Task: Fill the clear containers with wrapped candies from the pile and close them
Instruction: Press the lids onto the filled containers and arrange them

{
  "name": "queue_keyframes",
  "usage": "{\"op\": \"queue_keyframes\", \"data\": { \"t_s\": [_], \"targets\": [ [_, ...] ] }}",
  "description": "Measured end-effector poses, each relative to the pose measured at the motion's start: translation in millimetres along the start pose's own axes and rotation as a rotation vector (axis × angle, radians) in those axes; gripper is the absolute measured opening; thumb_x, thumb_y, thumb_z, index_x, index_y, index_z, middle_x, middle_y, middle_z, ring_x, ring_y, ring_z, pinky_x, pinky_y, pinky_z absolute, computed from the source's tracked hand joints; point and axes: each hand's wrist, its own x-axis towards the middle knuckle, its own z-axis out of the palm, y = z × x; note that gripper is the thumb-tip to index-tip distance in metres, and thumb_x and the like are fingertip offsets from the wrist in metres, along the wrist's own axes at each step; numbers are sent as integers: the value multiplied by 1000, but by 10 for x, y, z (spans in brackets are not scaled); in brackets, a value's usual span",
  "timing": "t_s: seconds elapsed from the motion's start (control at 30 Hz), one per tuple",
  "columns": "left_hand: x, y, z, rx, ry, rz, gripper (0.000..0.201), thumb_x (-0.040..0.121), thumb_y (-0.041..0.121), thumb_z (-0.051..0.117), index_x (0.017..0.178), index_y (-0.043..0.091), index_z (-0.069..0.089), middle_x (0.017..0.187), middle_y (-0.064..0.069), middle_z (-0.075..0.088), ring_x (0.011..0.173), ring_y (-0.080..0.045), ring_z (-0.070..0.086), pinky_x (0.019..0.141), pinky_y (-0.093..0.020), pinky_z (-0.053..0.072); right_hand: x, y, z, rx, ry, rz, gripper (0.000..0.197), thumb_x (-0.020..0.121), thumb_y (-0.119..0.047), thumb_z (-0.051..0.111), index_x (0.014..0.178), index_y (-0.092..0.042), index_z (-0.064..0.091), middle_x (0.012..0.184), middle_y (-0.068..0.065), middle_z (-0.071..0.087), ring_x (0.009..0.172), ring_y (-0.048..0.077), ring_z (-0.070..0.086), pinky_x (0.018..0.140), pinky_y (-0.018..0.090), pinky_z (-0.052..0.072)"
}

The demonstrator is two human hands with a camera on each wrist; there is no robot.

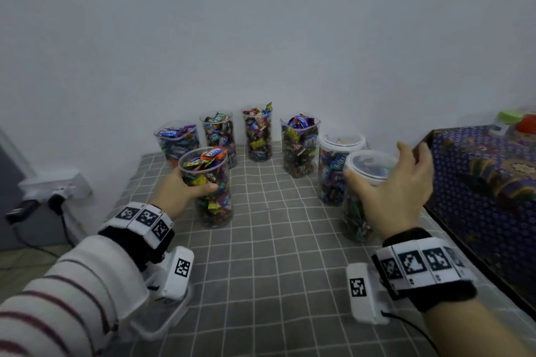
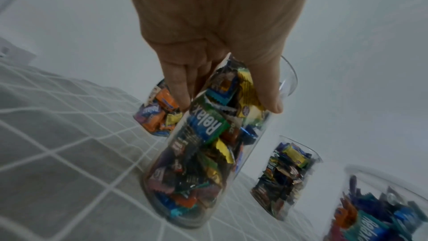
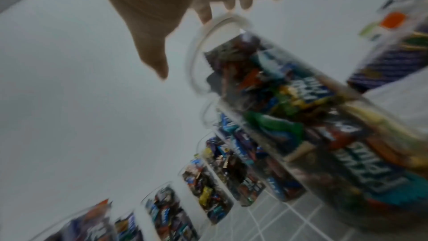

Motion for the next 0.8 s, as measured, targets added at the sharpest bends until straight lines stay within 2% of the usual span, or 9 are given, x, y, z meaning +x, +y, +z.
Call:
{"op": "queue_keyframes", "data": {
  "t_s": [0.03, 0.1, 0.17, 0.2, 0.3, 0.43, 0.53, 0.67, 0.8],
  "targets": [
    [-25, -16, -35, 9, 14, -9, 75, 62, 35, 85, 127, 17, 54, 120, -3, 64, 106, -19, 58, 93, -36, 44, -39, -73, -4, 40, 98, -98, 74, 71, -39, 74, 129, -1, 47, 141, 25, 33, 131, 32, 28, 109, 48, 24],
    [-50, -62, -73, -6, 56, -17, 65, 69, 25, 82, 127, 15, 55, 119, -4, 63, 103, -18, 57, 90, -33, 42, -126, -248, 9, 180, 223, -300, 54, 75, -29, 65, 115, 5, 54, 124, 28, 45, 117, 28, 36, 104, 31, 28],
    [-56, -107, -77, -23, 91, -19, 61, 69, 23, 82, 124, 14, 55, 117, -4, 64, 103, -19, 57, 91, -34, 42, -184, -425, 104, 320, 170, -393, 45, 76, -24, 61, 109, 6, 55, 114, 24, 49, 109, 25, 41, 101, 17, 28],
    [-58, -117, -73, -28, 96, -17, 61, 69, 22, 82, 124, 13, 56, 116, -4, 64, 103, -19, 58, 92, -34, 43, -194, -510, 178, 370, 100, -386, 45, 76, -23, 60, 110, 5, 54, 113, 20, 49, 108, 23, 42, 100, 17, 30],
    [-57, -116, -58, -30, 69, -6, 62, 68, 22, 83, 123, 11, 57, 116, -5, 66, 106, -21, 60, 95, -37, 45, -171, -689, 503, 419, -188, -205, 53, 79, -18, 65, 126, -3, 45, 119, 5, 44, 115, 22, 44, 102, 34, 37],
    [-68, -131, -69, -4, 74, 7, 67, 66, 30, 83, 125, 14, 56, 117, -5, 66, 106, -21, 60, 95, -36, 45, -28, -694, 1012, 334, -450, 96, 76, 83, -26, 66, 144, -5, 26, 146, 11, 31, 136, 24, 29, 113, 37, 26],
    [-85, -143, -75, -25, 70, -5, 84, 54, 50, 85, 126, 18, 54, 118, 0, 65, 109, -19, 60, 99, -45, 45, 77, -641, 1304, 269, -482, 210, 86, 81, -31, 69, 146, -2, 20, 152, 14, 24, 141, 26, 22, 116, 39, 20],
    [-80, -211, -71, -89, 58, -24, 101, 40, 65, 83, 126, 23, 52, 119, 5, 65, 110, -16, 60, 100, -49, 45, 231, -560, 1532, 211, -407, 300, 104, 78, -27, 75, 149, -2, 3, 156, 15, 11, 144, 27, 13, 116, 35, 12],
    [-93, -187, -69, -126, 35, -44, 89, 46, 57, 84, 123, 27, 50, 121, 6, 63, 112, -16, 59, 102, -49, 43, 392, -512, 1703, 202, -377, 341, 104, 79, -21, 73, 148, -3, -4, 156, 18, 10, 143, 30, 14, 115, 36, 13]
  ]
}}
